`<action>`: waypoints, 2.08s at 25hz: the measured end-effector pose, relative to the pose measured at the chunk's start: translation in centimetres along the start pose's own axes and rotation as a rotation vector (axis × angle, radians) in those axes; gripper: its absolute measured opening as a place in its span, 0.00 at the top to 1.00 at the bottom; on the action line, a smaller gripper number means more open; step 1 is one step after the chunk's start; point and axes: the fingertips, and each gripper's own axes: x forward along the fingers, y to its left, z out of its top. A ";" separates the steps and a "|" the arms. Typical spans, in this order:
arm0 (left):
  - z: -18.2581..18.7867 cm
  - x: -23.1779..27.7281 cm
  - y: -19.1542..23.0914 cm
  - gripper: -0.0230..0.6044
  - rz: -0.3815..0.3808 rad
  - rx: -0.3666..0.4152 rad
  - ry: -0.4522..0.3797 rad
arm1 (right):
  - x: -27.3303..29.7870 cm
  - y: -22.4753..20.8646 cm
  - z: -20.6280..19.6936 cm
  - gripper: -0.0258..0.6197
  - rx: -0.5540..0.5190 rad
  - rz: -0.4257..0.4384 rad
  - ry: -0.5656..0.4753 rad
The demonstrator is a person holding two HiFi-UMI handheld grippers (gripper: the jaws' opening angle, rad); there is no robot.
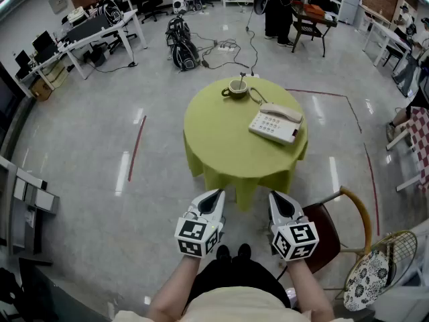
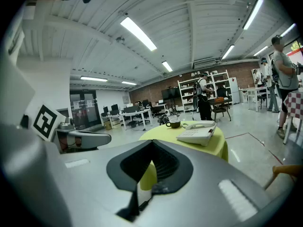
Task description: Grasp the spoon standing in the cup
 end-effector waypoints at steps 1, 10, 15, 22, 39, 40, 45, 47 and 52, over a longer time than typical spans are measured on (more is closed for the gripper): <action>0.3 0.2 0.0 0.96 0.000 0.002 -0.003 | 0.1 -0.2 0.2 0.96 -0.002 0.001 -0.003; 0.7 1.2 -0.3 0.96 0.013 0.003 -0.014 | 0.4 -1.1 0.4 0.96 0.003 0.015 -0.016; 1.2 1.7 -0.6 0.96 0.022 0.004 -0.023 | 0.3 -2.1 0.4 0.96 0.018 0.017 -0.013; 1.9 2.6 -1.0 0.96 0.042 0.021 -0.043 | 0.1 -3.5 1.4 0.96 -0.001 0.029 -0.027; 3.7 6.5 0.6 0.90 0.047 0.021 -0.048 | 3.0 -4.8 2.6 0.96 -0.009 0.045 -0.022; 3.7 7.0 1.0 0.89 0.046 0.018 -0.045 | 3.6 -4.9 2.7 0.96 -0.009 0.046 -0.019; 4.1 9.8 3.5 0.85 0.049 0.007 -0.033 | 7.0 -5.9 3.0 0.96 -0.005 0.043 -0.004; 4.4 11.0 4.6 0.84 0.050 0.004 -0.028 | 8.4 -6.3 3.2 0.96 0.001 0.040 0.003; 5.7 14.2 7.3 0.81 0.040 -0.004 -0.011 | 12.2 -7.2 4.1 0.96 0.011 0.030 0.025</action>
